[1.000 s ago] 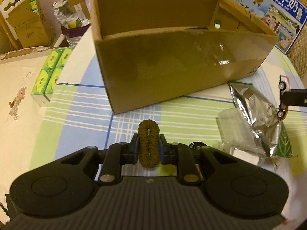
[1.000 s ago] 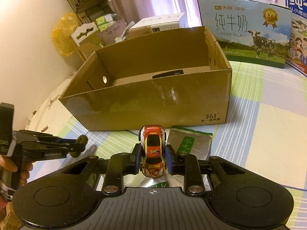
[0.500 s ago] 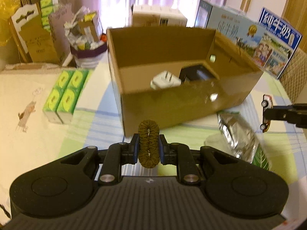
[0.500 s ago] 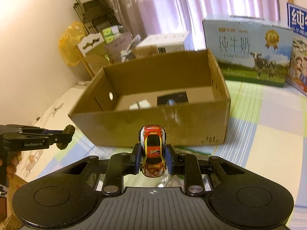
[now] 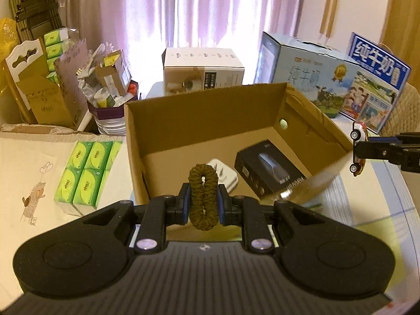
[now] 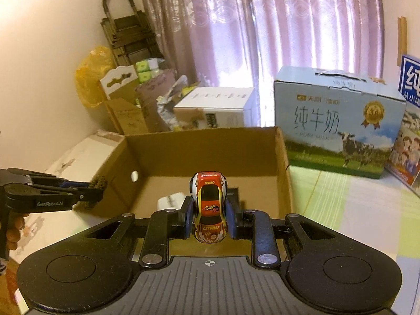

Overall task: Organize objects
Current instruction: 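Carry the toy car and hair tie into the cardboard box and release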

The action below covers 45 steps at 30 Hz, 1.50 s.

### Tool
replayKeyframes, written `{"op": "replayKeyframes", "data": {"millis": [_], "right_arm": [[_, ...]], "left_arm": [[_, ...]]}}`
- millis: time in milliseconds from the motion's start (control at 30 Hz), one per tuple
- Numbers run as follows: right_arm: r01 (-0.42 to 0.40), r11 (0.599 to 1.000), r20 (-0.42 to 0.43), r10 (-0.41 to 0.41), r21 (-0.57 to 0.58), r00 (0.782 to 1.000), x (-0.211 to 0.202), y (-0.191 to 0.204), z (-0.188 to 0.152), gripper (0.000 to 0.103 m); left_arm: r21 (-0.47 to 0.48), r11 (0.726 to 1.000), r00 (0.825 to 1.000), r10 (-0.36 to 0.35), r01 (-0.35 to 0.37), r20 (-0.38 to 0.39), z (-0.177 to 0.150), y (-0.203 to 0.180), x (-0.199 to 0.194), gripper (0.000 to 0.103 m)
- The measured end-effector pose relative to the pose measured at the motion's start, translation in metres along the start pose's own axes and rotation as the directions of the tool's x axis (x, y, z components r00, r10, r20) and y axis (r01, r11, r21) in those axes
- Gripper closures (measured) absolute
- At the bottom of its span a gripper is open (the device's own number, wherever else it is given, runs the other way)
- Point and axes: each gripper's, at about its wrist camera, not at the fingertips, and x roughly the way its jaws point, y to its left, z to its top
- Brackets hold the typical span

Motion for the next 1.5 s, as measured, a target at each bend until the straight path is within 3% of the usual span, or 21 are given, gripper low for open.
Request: {"op": "replayKeyframes", "data": {"millis": [133,300,633,767,1033,1167,1367,1500], "right_arm": [[0.05,0.999,-0.035,-0.05,0.0,0.998,0.027,-0.007,0.009,0.08],[0.11,0.994,-0.143,-0.109,-0.001,0.984,0.065,-0.016,0.01,0.08],[0.175,0.973,-0.364,-0.22,-0.152,0.905,0.123,-0.02,0.006,0.08],[0.185,0.959,-0.381,-0.256,-0.214,0.888,0.13,-0.014,0.008,0.08],[0.18,0.96,-0.368,-0.25,-0.214,0.895,0.132,-0.014,0.01,0.075],[0.178,0.962,-0.351,-0.244,-0.209,0.904,0.128,-0.013,0.011,0.062],[0.163,0.968,-0.323,-0.218,-0.189,0.921,0.12,-0.014,0.012,0.047],[0.153,0.971,-0.299,-0.203,-0.181,0.932,0.114,-0.014,0.012,0.044]], "left_arm": [[-0.016,1.0,0.999,0.016,-0.017,-0.033,0.017,0.0,0.021,0.086],[-0.029,0.999,0.997,0.019,-0.022,-0.081,0.028,0.004,0.048,0.086],[0.031,0.999,0.983,0.028,-0.022,-0.182,0.028,0.006,0.087,0.086],[0.057,0.998,0.977,0.026,-0.014,-0.211,0.027,0.004,0.097,0.085],[0.082,0.997,0.969,0.034,-0.014,-0.244,0.024,0.0,0.107,0.084],[0.087,0.996,0.966,0.039,-0.017,-0.254,0.022,0.0,0.109,0.082],[0.106,0.994,0.967,0.053,-0.027,-0.249,0.022,-0.001,0.108,0.067],[0.12,0.993,0.968,0.05,-0.02,-0.246,0.022,-0.005,0.107,0.056]]}}
